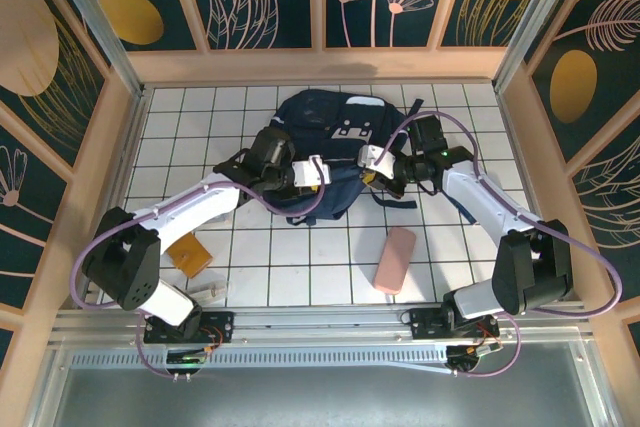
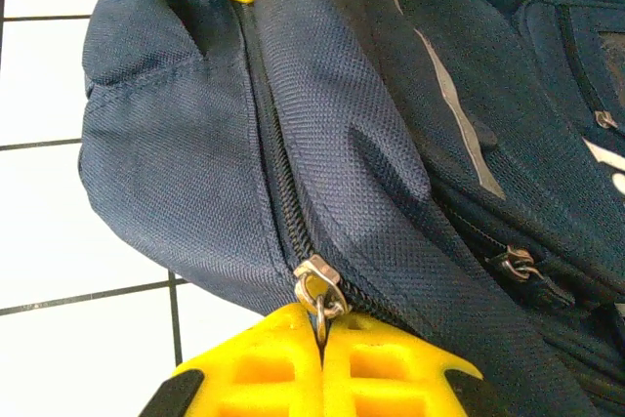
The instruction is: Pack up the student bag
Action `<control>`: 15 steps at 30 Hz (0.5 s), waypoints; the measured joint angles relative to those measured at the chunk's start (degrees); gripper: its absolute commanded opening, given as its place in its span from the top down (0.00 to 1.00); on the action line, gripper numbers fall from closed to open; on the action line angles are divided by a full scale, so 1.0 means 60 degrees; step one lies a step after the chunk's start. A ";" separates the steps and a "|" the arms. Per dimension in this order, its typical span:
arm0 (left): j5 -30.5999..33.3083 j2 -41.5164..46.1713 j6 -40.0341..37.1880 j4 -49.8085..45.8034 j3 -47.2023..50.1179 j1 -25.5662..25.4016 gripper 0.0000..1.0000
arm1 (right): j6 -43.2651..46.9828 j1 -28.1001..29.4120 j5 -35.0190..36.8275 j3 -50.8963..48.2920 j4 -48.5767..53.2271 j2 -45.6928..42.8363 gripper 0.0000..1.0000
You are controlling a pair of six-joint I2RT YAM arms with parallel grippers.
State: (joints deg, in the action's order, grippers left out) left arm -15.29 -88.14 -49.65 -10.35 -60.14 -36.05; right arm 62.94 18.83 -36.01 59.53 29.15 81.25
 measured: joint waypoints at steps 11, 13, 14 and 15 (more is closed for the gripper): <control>0.0328 0.0503 -0.0273 -0.0208 0.0787 0.0321 0.13 | 0.0149 -0.0073 0.0131 0.0000 0.0226 -0.0164 1.00; -0.0022 0.0805 -0.0106 -0.0404 0.1009 0.0597 0.12 | 0.0171 -0.0106 0.0182 0.0000 0.0226 -0.0215 1.00; -0.0135 0.0922 -0.0033 -0.0433 0.1089 0.0699 0.13 | 0.0186 -0.0120 0.0193 0.0000 0.0222 -0.0237 1.00; -0.0197 0.1031 0.0007 -0.0437 0.1188 0.0816 0.14 | 0.0204 -0.0127 0.0215 0.0000 0.0219 -0.0273 1.00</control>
State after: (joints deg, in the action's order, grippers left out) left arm -16.47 -81.95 -49.60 -12.97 -53.01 -31.16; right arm 64.16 18.06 -34.72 59.53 30.46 79.61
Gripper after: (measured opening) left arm 0.876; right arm 0.038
